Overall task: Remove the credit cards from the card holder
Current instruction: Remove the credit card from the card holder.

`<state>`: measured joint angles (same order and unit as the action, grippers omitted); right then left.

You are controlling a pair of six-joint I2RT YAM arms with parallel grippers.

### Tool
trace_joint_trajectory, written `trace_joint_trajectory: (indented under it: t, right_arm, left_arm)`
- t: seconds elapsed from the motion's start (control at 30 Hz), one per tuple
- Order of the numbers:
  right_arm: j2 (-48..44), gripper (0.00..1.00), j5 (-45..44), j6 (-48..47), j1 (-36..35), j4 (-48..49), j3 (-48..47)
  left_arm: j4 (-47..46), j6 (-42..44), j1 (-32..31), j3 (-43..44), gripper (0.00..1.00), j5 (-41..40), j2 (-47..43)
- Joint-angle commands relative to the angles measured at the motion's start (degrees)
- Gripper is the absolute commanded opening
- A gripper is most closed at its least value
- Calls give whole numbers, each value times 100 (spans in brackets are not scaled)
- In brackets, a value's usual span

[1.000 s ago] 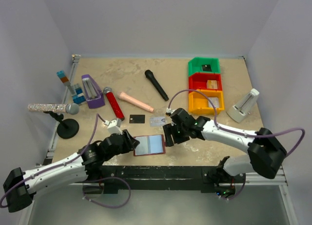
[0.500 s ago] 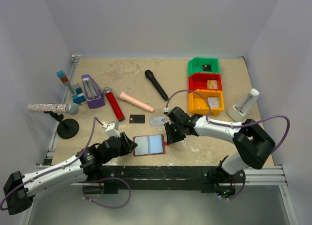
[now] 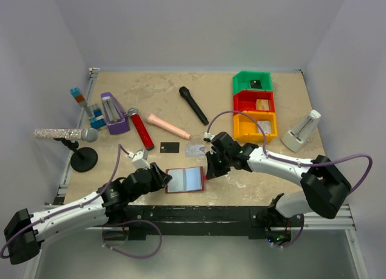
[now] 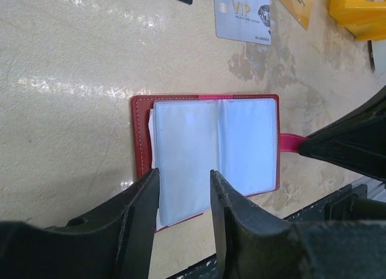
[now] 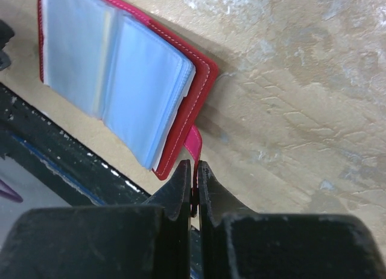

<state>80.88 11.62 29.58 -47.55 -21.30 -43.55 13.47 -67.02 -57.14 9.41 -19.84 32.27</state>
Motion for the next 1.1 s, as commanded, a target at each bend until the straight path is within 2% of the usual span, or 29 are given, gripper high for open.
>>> trace_joint_trajectory:
  t: [0.0,0.37,0.77,1.07]
  right_arm:
    - [-362,0,341,12,18,170,119]
    - [-521,0,578,-67,9,152,163]
    - [-380,0,649,-67,18,205,136]
    - [-301,0,684,-58,9,161,57]
  left_arm:
    - [-556,14,-25,8,44,-143,226]
    - [-1207,102,-25,140,44,120,1220]
    - [-1250,14,-25,-70,44,146,1185]
    - [-1646,14,-25,-159,44,358,1563]
